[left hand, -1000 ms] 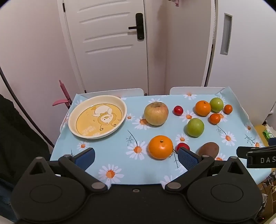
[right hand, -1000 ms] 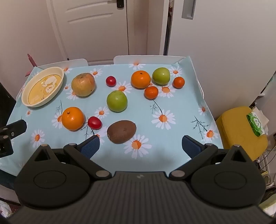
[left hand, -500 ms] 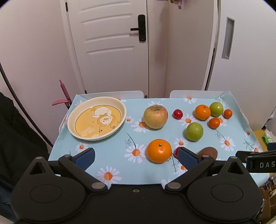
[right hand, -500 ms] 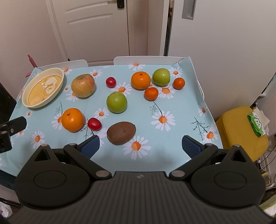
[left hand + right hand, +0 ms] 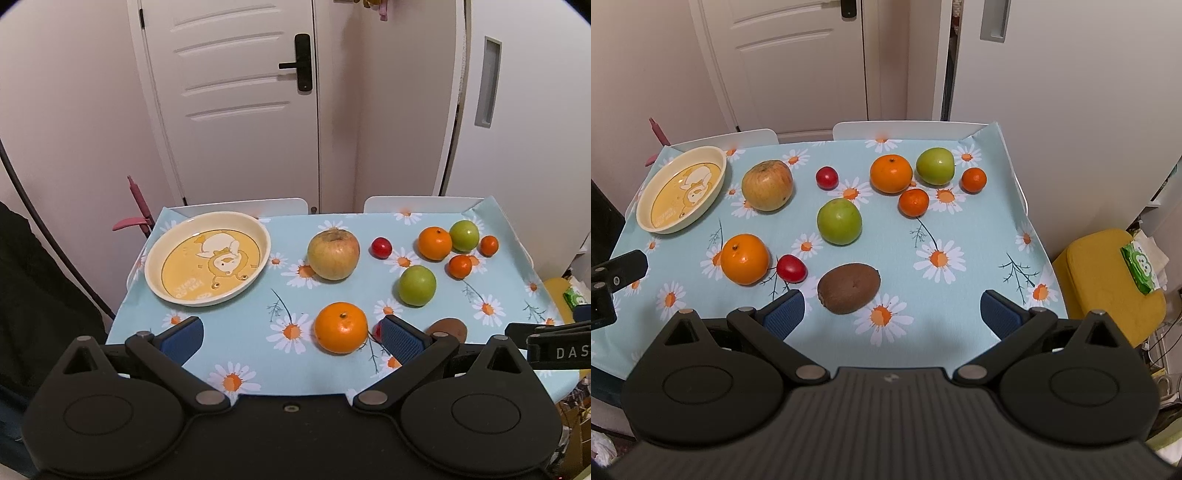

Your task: Organize fruits

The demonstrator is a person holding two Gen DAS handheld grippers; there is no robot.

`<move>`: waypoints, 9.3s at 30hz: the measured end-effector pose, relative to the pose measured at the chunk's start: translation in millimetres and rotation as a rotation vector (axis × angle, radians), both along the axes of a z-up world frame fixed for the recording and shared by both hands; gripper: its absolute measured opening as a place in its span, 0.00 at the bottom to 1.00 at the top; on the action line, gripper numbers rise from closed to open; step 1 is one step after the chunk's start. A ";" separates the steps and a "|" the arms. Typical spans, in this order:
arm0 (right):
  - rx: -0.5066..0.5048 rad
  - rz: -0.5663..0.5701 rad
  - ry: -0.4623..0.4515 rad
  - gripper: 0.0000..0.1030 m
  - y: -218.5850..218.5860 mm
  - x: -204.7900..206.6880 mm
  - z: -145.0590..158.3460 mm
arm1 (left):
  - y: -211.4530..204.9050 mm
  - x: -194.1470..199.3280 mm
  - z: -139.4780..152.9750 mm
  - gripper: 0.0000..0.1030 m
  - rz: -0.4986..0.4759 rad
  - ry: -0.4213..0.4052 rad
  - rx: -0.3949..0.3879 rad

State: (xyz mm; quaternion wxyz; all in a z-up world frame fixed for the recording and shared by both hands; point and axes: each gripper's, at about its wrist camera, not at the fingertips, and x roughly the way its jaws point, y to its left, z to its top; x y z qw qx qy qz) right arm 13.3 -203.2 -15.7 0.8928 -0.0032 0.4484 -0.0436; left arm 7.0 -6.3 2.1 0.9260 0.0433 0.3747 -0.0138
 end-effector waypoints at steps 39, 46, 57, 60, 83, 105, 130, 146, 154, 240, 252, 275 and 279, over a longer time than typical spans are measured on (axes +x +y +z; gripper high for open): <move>-0.002 0.002 0.000 1.00 -0.3 4.1 -0.7 | -5.3 3.2 0.9 1.00 -0.014 -0.007 0.014; -0.001 0.002 0.000 1.00 -0.2 3.6 -0.7 | -5.5 3.2 1.0 1.00 -0.015 -0.007 0.015; -0.002 0.023 0.002 1.00 1.5 4.8 -1.1 | -7.1 6.8 2.7 1.00 -0.022 -0.005 0.025; 0.007 0.059 -0.001 1.00 2.6 5.1 -4.9 | -7.7 10.8 -0.5 1.00 -0.032 -0.008 0.038; 0.030 0.337 0.021 1.00 -2.0 40.9 -107.4 | -21.6 58.5 -115.7 0.97 -0.240 0.043 0.121; 0.065 0.369 0.009 1.00 -4.0 59.1 -125.1 | -44.2 79.1 -143.9 0.65 -0.337 0.037 0.158; 0.082 0.466 -0.011 0.78 11.6 73.0 -92.6 | -11.5 58.7 -117.0 0.65 -0.108 0.058 0.121; 0.127 0.538 -0.106 0.77 102.0 112.9 -31.2 | 72.7 75.5 -43.8 0.65 0.019 -0.031 0.121; 0.147 0.502 -0.126 0.77 159.8 163.4 -25.8 | 121.0 125.6 -38.7 0.65 -0.003 -0.042 0.130; 0.005 0.562 -0.128 1.00 224.1 197.4 -61.0 | 161.5 147.9 -74.7 0.92 0.034 0.104 0.061; 0.043 0.322 -0.162 1.00 166.6 137.4 -23.5 | 142.9 129.8 -41.3 0.92 -0.100 0.027 0.070; 0.017 0.223 -0.140 1.00 -23.5 82.3 -24.9 | -3.0 82.9 -33.1 0.97 -0.202 -0.028 0.056; 0.017 0.253 -0.124 1.00 -47.6 86.4 -38.1 | -36.6 82.7 -45.8 0.97 -0.220 -0.027 0.064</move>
